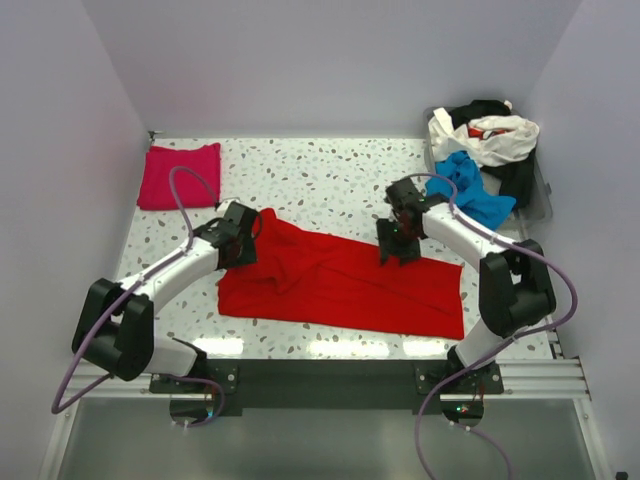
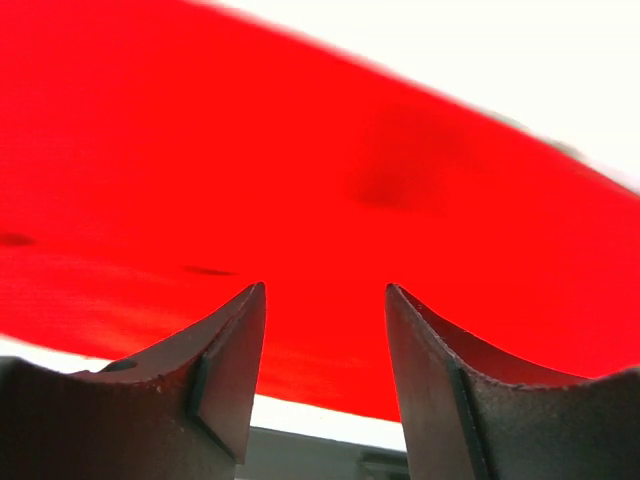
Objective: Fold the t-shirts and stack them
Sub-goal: Fold the tshirt
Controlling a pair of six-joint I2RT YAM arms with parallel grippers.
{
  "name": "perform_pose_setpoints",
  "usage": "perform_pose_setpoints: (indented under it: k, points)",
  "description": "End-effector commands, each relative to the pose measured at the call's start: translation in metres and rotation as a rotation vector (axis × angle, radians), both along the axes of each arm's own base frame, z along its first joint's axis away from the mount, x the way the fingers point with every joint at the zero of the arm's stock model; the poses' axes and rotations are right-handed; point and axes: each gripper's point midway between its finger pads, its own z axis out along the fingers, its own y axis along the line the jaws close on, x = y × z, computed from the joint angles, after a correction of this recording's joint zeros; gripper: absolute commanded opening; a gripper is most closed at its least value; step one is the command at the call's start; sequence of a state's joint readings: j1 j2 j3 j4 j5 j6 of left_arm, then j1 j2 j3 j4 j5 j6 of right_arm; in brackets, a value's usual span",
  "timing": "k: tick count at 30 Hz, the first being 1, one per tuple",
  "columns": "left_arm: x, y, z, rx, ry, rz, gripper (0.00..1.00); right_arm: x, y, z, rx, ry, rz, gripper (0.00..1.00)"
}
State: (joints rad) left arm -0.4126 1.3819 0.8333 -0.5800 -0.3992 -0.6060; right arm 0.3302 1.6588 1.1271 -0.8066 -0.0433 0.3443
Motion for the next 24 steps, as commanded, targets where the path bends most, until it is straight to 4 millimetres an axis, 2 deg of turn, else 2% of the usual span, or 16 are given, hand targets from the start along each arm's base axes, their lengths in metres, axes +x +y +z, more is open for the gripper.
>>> perform_pose_setpoints:
  k: [1,2,3,4,5,6,7,8,10,13,16,18,20,24]
  points:
    - [0.036,-0.021,0.027,-0.077,-0.118,-0.049,0.63,0.018,0.057,0.034,0.097,-0.152,0.089,0.56]
    - [0.039,-0.025,0.024,-0.084,-0.113,-0.065,0.63,0.015,0.086,0.037,0.164,-0.165,0.13,0.58]
    - [0.045,-0.032,0.024,-0.107,-0.127,-0.082,0.63,0.014,0.099,0.032,0.179,-0.155,0.145,0.59]
    - [0.048,-0.034,0.023,-0.115,-0.127,-0.096,0.63,0.016,0.114,0.036,0.203,-0.17,0.17,0.6]
    - [0.05,-0.034,0.018,-0.12,-0.111,-0.098,0.63,0.009,0.138,0.037,0.233,-0.177,0.219,0.6]
    - [0.054,-0.037,0.018,-0.134,-0.112,-0.108,0.63,0.006,0.15,0.029,0.23,-0.161,0.25,0.6]
    - [0.055,-0.037,0.016,-0.136,-0.106,-0.11,0.63,0.002,0.175,0.037,0.256,-0.19,0.308,0.6]
    - [0.056,-0.038,0.012,-0.145,-0.092,-0.117,0.63,-0.001,0.188,0.036,0.265,-0.192,0.338,0.6]
    - [0.056,-0.035,0.007,-0.145,-0.073,-0.113,0.63,-0.005,0.217,0.036,0.296,-0.203,0.394,0.6]
    - [0.052,-0.022,-0.001,-0.139,-0.037,-0.08,0.63,-0.022,0.269,0.043,0.401,-0.245,0.48,0.6]
    - [0.049,-0.014,0.001,-0.148,-0.039,-0.064,0.63,-0.03,0.297,0.043,0.448,-0.267,0.507,0.59]
    - [0.044,-0.01,-0.001,-0.148,-0.026,-0.065,0.63,-0.03,0.306,0.041,0.44,-0.279,0.529,0.59]
    - [0.039,-0.005,-0.003,-0.156,-0.008,-0.056,0.63,-0.036,0.309,0.027,0.416,-0.243,0.548,0.58]
    - [0.032,0.0,-0.006,-0.189,0.004,-0.038,0.64,-0.05,0.322,0.022,0.413,-0.241,0.604,0.58]
